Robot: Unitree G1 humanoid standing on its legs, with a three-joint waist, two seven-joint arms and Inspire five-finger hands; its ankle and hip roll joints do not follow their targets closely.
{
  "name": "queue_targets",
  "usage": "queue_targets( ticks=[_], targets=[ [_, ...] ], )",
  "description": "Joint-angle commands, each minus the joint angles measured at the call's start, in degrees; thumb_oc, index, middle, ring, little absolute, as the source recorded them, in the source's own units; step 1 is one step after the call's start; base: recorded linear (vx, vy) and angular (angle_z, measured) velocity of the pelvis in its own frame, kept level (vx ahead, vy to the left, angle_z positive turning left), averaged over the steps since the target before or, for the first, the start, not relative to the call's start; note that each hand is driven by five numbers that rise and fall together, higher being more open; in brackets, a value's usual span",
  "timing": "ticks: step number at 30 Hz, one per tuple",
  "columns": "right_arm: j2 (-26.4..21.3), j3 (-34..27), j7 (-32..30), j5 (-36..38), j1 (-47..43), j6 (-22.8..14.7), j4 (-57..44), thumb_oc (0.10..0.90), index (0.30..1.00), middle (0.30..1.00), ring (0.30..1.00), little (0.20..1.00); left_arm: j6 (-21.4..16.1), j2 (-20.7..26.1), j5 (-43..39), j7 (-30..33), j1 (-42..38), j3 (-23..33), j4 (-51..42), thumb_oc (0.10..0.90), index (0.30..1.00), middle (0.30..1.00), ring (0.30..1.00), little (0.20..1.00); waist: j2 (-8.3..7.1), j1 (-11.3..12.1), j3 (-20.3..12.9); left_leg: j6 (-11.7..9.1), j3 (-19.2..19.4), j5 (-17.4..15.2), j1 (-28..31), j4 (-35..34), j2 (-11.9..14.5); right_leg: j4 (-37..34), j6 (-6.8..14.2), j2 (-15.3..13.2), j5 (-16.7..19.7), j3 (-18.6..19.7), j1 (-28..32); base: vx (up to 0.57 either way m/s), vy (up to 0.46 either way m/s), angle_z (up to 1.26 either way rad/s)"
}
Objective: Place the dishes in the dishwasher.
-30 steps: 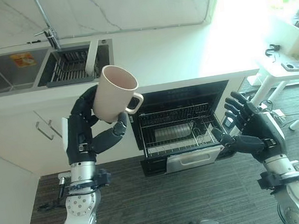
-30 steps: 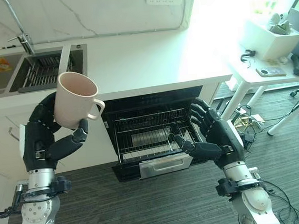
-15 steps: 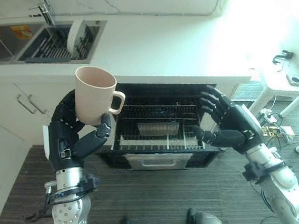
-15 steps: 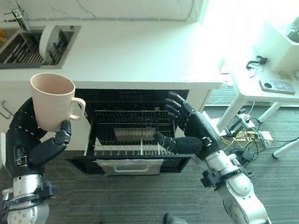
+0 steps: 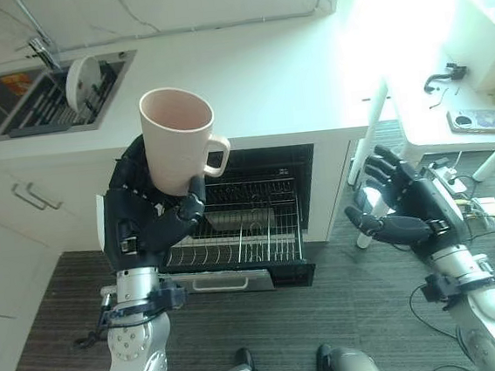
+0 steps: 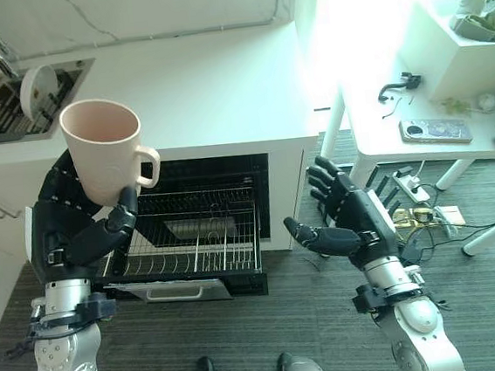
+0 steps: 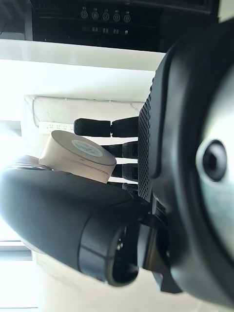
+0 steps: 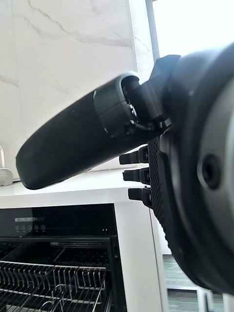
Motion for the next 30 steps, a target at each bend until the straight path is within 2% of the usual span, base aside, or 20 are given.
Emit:
queue_targets(
  ticks=[1,4,5,6,7,9,10,12,13,17,18,23,27,30],
  targets=[
    [1.41,-1.03,0.77,-0.91,-3.54,-6.86,-6.83,0.800,0.900,0.900,0.900,0.900,-6.36,3.62,0.04,-1.31,-2.98,4.72,-5.65,0.400,0.300,0.300,0.300,0.300,-0.75,1.17,-6.17,2.05,0.00,-7.06,0.86,2.52,-1.82,-6.18,9.15,-7.60,0.54,-3.41,7.84,0.21,0.403,0.02],
    [2.50,-0.60,0.21,-1.00,-3.70,-6.20,-6.81,0.800,0.900,0.900,0.900,0.900,-5.15,4.15,1.35,-1.72,-3.41,4.87,-5.55,0.400,0.300,0.300,0.300,0.300,-0.99,1.47,-6.07,3.63,0.12,-8.23,1.26,2.52,-3.33,-6.18,9.73,-8.71,3.02,-3.76,9.11,0.14,0.286,0.12],
    [2.95,-0.50,0.19,-0.15,-3.58,-5.52,-6.94,0.800,0.900,0.900,0.900,0.900,-4.63,4.48,2.57,-1.76,-3.64,4.53,-5.35,0.400,0.300,0.300,0.300,0.300,-0.99,1.39,-6.10,4.46,0.02,-8.71,1.41,2.52,-3.95,-6.18,9.76,-8.62,5.13,-3.83,9.88,0.24,0.420,0.10],
    [3.78,-0.20,0.89,1.23,-3.06,-4.94,-6.92,0.800,0.900,0.900,0.900,0.900,-4.35,5.00,4.22,-1.81,-3.84,3.97,-4.82,0.400,0.300,0.300,0.300,0.300,-0.51,0.98,-6.01,5.52,-0.81,-9.26,1.79,2.52,-4.31,-6.18,9.78,-7.40,9.28,-3.95,10.94,0.21,0.358,0.09],
    [3.87,-0.21,1.08,1.57,-2.95,-4.84,-6.96,0.800,0.900,0.900,0.900,0.900,-4.37,5.07,4.47,-1.72,-3.81,3.90,-4.79,0.400,0.300,0.300,0.300,0.300,-0.37,0.89,-5.94,5.64,-0.96,-9.32,1.88,2.52,-4.27,-6.18,9.79,-7.13,9.89,-4.00,11.14,0.19,0.304,0.05],
    [4.46,0.64,2.64,4.09,-2.49,-4.15,-6.85,0.800,0.900,0.900,0.900,0.900,-3.79,5.41,7.26,-0.90,-3.88,3.13,-4.38,0.400,0.300,0.300,0.300,0.300,-0.10,0.27,-5.45,6.37,-1.42,-9.87,2.35,2.52,-4.52,-1.76,9.55,-5.66,11.46,-3.47,9.02,0.12,0.151,-0.10],
    [4.38,0.90,3.51,5.81,-2.74,-3.73,-6.48,0.800,0.900,0.900,0.900,0.900,-3.06,5.83,8.79,0.35,-4.10,2.87,-3.91,0.400,0.300,0.300,0.300,0.300,-0.30,-0.24,-5.20,6.30,-1.40,-10.04,2.53,2.52,-4.53,-2.72,9.22,-3.79,10.84,-2.89,7.42,0.10,0.027,-0.24],
    [3.86,0.82,4.71,8.73,-3.39,-3.50,-5.94,0.800,0.900,0.900,0.900,0.900,-4.93,6.36,9.99,3.78,-4.94,2.59,-3.07,0.400,0.300,0.300,0.300,0.300,-0.84,-0.76,-4.95,5.71,-1.23,-9.95,2.79,2.52,-4.59,-6.18,8.39,-1.69,8.43,-2.73,6.45,0.05,-0.096,-0.15],
    [3.88,1.03,6.58,10.72,-4.27,-4.22,-4.80,0.800,0.900,0.900,0.900,0.900,-5.09,6.10,12.36,4.41,-5.79,1.55,-1.89,0.400,0.300,0.300,0.300,0.300,-2.18,-0.70,-4.76,5.48,-0.54,-10.26,2.99,2.52,-5.43,-6.18,8.00,-2.88,5.87,-1.88,3.46,0.03,-0.174,-0.10],
    [2.70,2.36,7.26,16.96,-7.88,-2.90,-4.16,0.800,0.900,0.900,0.900,0.900,-5.14,5.64,18.11,4.44,-6.25,-1.77,-1.21,0.400,0.300,0.300,0.300,0.300,-2.99,0.13,-5.37,5.10,-0.11,-10.49,3.22,2.52,-5.70,-6.18,7.44,-2.95,2.92,-0.39,2.32,0.07,-0.168,0.00],
    [2.19,3.47,8.35,20.06,-10.12,-1.58,-4.12,0.800,0.900,0.900,0.900,0.900,-4.72,5.40,19.34,5.01,-6.72,-3.58,-0.82,0.400,0.300,0.300,0.300,0.300,-3.03,0.63,-6.07,4.85,0.40,-10.68,3.60,2.52,-5.70,-6.18,7.08,-2.83,2.23,-0.37,2.54,0.12,-0.167,0.17],
    [3.50,7.81,10.81,24.68,-13.93,1.77,-4.26,0.800,0.900,0.900,0.900,0.900,-5.36,5.22,21.17,3.91,-9.19,-7.58,1.38,0.400,0.300,0.300,0.300,0.300,-2.49,0.90,-7.64,4.42,1.09,-11.06,4.74,2.52,-5.15,-6.18,6.02,-1.71,0.90,-0.02,3.60,0.11,-0.125,-0.10],
    [4.72,11.02,12.87,23.92,-15.62,1.13,-4.13,0.800,0.900,0.900,0.900,0.900,-6.24,4.35,20.87,3.23,-10.94,-10.75,2.82,0.400,0.300,0.300,0.300,0.300,-2.16,0.89,-8.09,4.05,1.43,-11.11,5.38,2.52,-4.50,-6.18,5.74,-1.67,0.51,-0.36,4.03,0.03,-0.090,-0.04],
    [5.78,12.48,11.98,23.64,-17.19,-0.15,-3.05,0.800,0.900,0.900,0.900,0.900,-7.45,3.77,20.23,2.82,-11.93,-12.99,3.75,0.400,0.300,0.300,0.300,0.300,-1.91,1.15,-8.36,3.80,1.34,-11.38,5.78,2.52,-4.19,-6.18,5.65,-1.74,0.20,-0.70,4.44,0.01,-0.077,-0.02]
  ],
)
